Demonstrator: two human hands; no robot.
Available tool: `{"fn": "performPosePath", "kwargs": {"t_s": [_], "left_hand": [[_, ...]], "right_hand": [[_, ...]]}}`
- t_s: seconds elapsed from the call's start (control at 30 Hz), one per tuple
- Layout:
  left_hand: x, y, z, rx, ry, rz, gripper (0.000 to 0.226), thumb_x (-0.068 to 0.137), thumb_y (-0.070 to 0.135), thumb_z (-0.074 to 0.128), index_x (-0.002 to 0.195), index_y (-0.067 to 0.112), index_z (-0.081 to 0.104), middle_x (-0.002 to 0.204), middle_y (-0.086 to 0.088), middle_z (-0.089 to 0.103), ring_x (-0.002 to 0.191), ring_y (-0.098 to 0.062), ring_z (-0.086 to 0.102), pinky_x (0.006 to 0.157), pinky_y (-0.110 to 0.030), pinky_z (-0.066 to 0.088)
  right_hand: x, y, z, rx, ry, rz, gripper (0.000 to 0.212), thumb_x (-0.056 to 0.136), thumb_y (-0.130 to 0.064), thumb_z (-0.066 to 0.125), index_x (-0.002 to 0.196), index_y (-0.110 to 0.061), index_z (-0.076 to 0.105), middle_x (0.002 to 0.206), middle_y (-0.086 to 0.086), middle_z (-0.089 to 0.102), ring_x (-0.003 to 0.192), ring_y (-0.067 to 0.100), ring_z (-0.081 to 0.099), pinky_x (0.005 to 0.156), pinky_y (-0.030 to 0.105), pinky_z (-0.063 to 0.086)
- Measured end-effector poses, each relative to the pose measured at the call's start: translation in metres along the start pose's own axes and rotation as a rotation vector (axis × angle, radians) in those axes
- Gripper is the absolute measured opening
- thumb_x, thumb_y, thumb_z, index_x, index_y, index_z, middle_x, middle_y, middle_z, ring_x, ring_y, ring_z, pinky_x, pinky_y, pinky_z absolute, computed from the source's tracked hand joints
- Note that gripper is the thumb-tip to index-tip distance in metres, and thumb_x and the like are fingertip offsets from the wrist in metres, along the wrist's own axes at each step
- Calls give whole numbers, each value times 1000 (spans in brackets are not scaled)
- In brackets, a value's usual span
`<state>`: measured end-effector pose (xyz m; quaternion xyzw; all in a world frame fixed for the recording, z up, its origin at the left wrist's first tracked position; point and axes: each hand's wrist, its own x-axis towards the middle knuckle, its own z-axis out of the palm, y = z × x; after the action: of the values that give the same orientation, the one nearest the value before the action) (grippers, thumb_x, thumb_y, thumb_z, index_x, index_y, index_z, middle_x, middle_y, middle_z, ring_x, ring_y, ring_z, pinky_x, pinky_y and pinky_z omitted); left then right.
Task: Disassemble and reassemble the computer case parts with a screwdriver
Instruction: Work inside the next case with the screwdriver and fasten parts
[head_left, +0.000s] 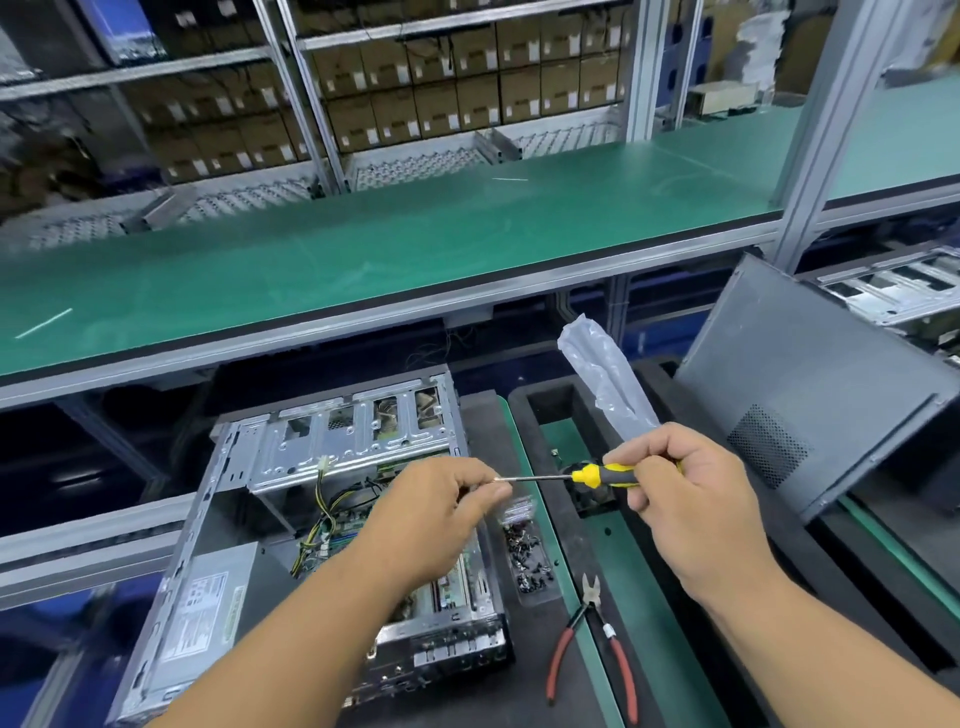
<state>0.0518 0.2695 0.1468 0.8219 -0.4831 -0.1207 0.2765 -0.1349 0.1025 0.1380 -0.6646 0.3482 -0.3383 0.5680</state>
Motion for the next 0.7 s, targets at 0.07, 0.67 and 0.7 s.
{"fn": "performPosePath", "kwargs": {"t_s": [0.07,0.67,0.7], "left_hand": [[0,0,-9,16,12,3,27,101,52,55,74,47,60,65,27,57,57,2,51,54,-19,34],[10,-35,-45,340,203,-37,36,103,54,39,85,28,57,79,9,58,75,-16,56,64,-34,46],[9,-38,-43,349,216,-52,39,103,55,37,87,27,59,81,9,59,76,-17,57,66,-36,48]], "right_hand": [[2,-12,6,-29,-26,-37,29,70,-20,49,81,-26,76,69,3,72,55,14,53,48,31,43],[58,-112,69,-580,-381,-432,25,79,-28,42,82,-41,63,71,-18,71,48,9,48,67,21,31],[60,-114,74,-622,-389,-435,25,79,-30,41,83,-42,63,70,-17,70,49,9,49,73,25,31]]}}
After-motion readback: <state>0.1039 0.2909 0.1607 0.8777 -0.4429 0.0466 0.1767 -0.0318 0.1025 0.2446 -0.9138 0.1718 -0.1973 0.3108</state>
